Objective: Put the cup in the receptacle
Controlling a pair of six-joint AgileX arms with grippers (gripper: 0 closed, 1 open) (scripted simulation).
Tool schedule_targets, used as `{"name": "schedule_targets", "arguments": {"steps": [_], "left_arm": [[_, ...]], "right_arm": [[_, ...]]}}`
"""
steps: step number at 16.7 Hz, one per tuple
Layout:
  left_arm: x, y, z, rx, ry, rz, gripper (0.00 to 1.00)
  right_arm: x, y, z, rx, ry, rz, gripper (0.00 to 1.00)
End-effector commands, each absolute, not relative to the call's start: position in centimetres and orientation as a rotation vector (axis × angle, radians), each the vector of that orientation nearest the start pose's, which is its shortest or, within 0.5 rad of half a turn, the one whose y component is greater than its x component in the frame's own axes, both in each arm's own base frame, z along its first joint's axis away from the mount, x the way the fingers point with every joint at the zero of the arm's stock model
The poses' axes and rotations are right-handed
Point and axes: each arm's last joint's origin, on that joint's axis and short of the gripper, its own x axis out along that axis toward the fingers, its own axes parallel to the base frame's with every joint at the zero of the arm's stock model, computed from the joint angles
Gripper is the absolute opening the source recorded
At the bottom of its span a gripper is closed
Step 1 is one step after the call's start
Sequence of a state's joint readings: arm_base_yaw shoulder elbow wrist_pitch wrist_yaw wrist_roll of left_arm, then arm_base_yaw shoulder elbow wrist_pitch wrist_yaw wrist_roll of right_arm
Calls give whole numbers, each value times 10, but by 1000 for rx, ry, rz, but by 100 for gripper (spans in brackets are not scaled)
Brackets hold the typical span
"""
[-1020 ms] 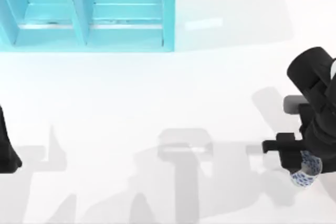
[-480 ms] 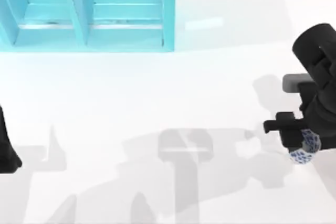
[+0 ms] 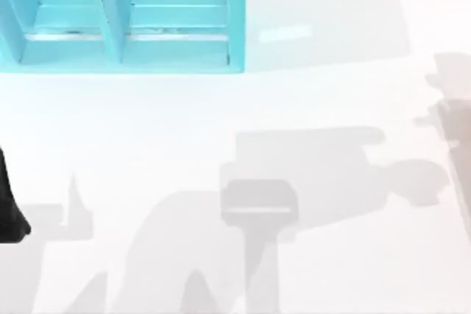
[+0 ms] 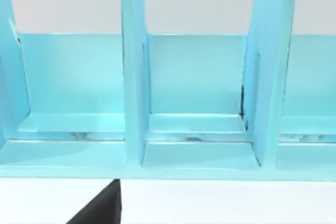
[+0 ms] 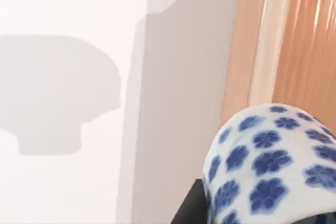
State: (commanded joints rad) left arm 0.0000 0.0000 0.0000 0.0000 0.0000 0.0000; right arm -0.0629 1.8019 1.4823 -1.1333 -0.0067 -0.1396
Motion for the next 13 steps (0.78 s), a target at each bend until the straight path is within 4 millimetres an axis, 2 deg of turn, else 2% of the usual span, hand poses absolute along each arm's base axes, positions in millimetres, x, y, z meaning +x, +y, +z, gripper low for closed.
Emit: {"name": "schedule_targets", "arguments": {"steps": [3,4,6,8,13], "left_arm": [[106,-1,160,0,0,0,100],[106,-1,160,0,0,0,100],[106,-1,160,0,0,0,100],[106,-1,160,0,0,0,100],[106,-1,160,0,0,0,100]], "right_arm": [[342,-90,258,-34,1519,11,0],[336,-110,263,-20,1540,2,0],[325,-135,274,-1,1564,-6,0],[318,-147,282,7,1570,-8,0],[318,-146,281,4,1569,-7,0]]}}
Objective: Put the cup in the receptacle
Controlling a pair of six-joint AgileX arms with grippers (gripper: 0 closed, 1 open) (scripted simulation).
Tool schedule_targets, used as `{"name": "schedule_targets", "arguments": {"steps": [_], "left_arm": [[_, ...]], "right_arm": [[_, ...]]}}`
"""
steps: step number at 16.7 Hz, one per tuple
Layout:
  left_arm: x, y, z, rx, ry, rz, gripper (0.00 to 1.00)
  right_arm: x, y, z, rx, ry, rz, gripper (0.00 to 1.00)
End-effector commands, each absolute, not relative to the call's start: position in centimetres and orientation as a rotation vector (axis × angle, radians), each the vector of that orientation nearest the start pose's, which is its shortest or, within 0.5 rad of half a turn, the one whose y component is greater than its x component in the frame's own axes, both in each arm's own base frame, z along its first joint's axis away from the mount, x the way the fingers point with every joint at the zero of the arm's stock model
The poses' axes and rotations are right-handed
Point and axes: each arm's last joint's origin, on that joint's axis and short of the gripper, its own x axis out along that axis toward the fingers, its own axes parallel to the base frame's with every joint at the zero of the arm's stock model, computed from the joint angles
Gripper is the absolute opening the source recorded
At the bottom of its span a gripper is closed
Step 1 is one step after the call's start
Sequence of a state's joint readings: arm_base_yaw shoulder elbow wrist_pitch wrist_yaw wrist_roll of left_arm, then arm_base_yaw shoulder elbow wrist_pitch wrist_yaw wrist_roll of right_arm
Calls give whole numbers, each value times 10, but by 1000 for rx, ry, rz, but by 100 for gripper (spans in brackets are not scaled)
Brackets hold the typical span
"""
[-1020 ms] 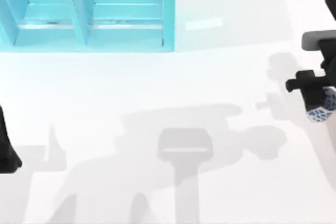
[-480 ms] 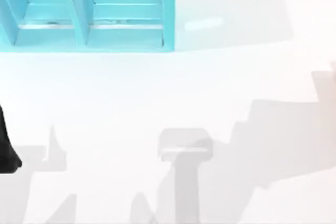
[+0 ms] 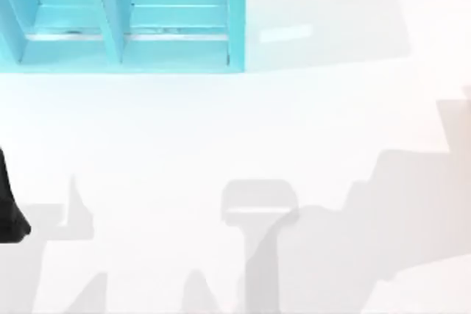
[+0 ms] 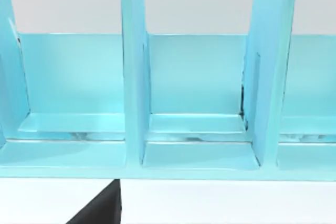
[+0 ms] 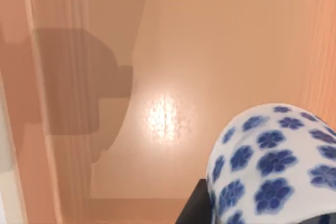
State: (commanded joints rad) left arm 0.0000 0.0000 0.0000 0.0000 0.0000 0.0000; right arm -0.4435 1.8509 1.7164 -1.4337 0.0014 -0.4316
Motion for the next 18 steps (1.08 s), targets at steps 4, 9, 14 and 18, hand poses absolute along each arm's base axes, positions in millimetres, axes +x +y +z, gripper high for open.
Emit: {"name": "schedule_targets", "arguments": {"steps": [4,9,14,18], "left_arm": [[106,-1,160,0,0,0,100],[106,-1,160,0,0,0,100],[106,-1,160,0,0,0,100],[106,-1,160,0,0,0,100]], "right_arm": [[319,-147,257,4,1565,-9,0],[318,-148,219,8,1570,-8,0],[317,-148,217,8,1570,-8,8],[317,-148,217,8,1570,-8,38]]}}
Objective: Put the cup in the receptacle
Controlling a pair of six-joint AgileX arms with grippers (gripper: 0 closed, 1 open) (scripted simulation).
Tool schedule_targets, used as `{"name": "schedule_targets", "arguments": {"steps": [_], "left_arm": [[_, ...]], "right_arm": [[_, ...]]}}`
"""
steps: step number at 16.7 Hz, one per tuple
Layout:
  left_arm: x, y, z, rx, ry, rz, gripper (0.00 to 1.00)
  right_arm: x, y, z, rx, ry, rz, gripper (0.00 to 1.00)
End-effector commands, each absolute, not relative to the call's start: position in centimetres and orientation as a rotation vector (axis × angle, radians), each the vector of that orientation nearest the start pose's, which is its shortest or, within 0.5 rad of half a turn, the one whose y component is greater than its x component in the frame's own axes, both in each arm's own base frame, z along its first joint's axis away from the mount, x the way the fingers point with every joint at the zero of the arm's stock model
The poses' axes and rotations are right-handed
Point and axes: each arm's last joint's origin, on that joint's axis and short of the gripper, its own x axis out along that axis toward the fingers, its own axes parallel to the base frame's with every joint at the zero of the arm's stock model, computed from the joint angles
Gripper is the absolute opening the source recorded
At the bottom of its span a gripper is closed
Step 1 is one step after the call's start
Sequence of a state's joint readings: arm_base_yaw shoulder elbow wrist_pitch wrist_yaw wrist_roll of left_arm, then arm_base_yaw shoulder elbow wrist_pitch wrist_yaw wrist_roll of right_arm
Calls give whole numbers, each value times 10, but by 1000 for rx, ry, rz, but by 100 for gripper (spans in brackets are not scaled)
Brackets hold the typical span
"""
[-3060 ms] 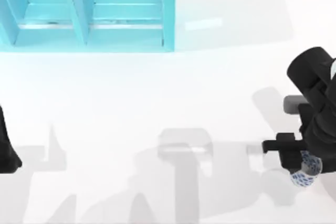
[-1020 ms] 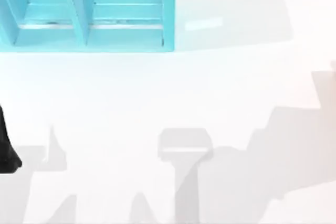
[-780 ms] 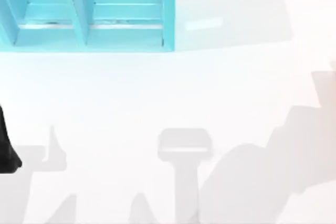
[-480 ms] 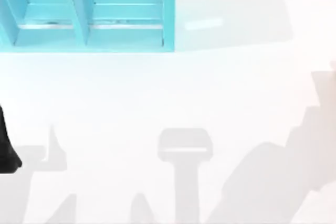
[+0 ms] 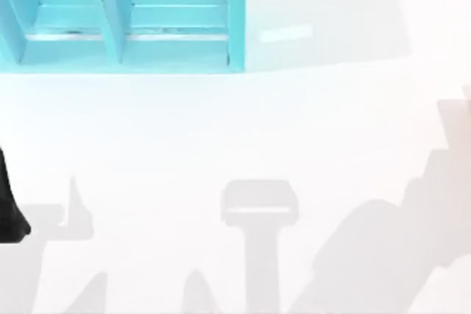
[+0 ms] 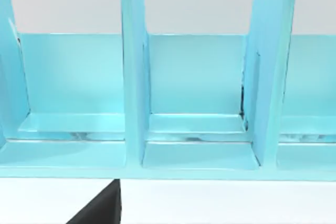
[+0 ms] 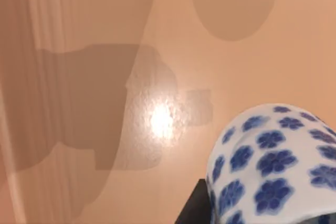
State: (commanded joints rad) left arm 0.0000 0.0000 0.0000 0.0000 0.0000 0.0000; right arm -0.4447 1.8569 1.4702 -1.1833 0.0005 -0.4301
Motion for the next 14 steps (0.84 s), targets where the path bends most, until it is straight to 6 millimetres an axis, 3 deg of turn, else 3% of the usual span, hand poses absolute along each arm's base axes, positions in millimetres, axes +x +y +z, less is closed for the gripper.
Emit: {"name": "schedule_targets", "arguments": {"steps": [8,14], "left_arm": [[106,-1,160,0,0,0,100],[106,-1,160,0,0,0,100]], "right_arm": [[317,-148,217,8,1570,-8,98],[317,-148,217,8,1570,-8,100]]}}
